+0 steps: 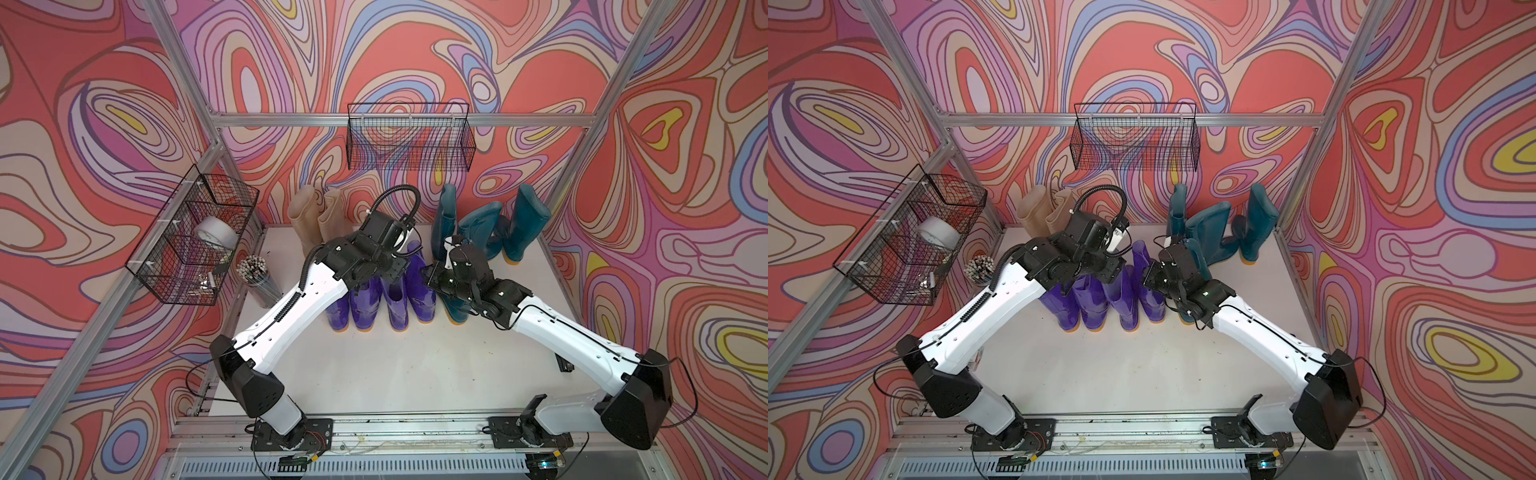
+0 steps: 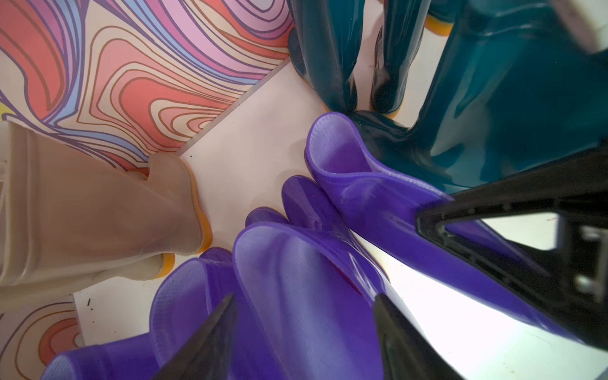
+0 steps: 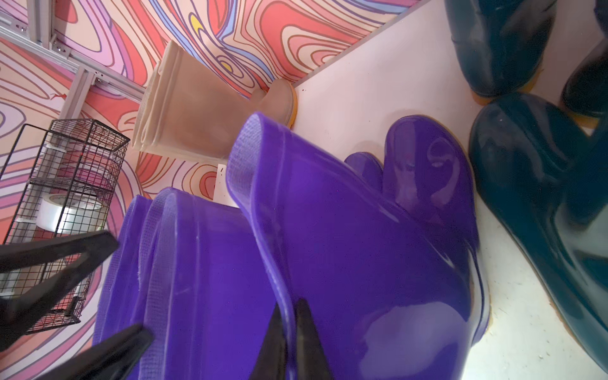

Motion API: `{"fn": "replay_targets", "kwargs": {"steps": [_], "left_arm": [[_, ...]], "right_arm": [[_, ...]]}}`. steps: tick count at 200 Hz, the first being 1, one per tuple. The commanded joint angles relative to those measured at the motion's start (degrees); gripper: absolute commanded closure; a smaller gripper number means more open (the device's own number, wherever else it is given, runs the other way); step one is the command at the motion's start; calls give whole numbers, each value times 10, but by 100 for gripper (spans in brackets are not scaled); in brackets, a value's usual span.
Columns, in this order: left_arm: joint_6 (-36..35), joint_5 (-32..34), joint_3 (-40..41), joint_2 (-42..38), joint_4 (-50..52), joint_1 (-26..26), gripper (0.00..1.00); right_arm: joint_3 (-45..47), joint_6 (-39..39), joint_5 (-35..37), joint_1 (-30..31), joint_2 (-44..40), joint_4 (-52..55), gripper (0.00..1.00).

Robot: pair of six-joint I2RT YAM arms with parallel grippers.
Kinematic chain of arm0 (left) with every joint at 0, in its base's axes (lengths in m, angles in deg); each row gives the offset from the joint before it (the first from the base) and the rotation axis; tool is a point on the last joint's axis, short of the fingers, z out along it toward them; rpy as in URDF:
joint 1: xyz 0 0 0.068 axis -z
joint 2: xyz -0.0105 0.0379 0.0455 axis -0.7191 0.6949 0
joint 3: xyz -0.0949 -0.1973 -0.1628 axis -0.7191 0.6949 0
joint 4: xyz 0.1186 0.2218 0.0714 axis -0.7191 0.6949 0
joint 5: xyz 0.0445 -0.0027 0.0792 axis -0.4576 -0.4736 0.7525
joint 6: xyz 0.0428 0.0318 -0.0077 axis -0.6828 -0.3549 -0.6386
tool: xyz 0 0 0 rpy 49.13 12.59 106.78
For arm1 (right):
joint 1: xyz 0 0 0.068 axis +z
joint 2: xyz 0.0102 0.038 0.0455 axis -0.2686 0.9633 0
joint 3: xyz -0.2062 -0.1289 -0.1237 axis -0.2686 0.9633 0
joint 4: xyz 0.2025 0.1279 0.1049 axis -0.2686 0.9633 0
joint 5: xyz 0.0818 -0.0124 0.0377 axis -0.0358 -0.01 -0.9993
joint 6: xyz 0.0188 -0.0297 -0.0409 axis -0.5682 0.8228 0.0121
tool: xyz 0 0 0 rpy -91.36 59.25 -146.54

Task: Match and arrange rain boots in pairs
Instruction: Pair a pair of rain boots at the center of the board, then pick up the rain boot at the center of the board.

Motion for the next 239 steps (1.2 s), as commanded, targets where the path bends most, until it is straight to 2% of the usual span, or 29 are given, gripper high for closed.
{"fn": "replay_targets", "kwargs": {"steps": [1, 42, 79, 100, 130, 148, 169, 203, 221, 239], "left_arm": [[48, -38, 3, -70, -32, -3, 23], [78, -55, 68, -159, -65, -3, 21], [92, -56, 116, -199, -72, -3, 21], [104, -67, 141, -209, -79, -3, 21], [116, -87, 171, -218, -95, -3, 20], [119, -90, 175, -219, -98, -3, 20], [117, -94, 174, -221, -99, -3, 20], [114, -91, 176, -229, -103, -3, 19], [110, -78, 196, -247, -123, -3, 19], [109, -31, 244, -278, -168, -3, 19]], "right_arm": [[-16, -47, 19, 5, -35, -43, 100], [-18, -96, 34, 5, -30, -46, 100], [14, -135, 28, 5, -18, -46, 100], [11, -115, 51, 5, -20, -25, 82], [-19, -49, 93, 5, -31, 26, 56], [-54, -8, 104, 5, -26, 63, 47], [-89, 54, 113, 5, -32, 78, 40], [-189, 181, 157, 5, -20, 151, 38], [-220, 256, 229, 5, -21, 191, 37], [-222, 313, 309, 3, -29, 221, 30]]}}
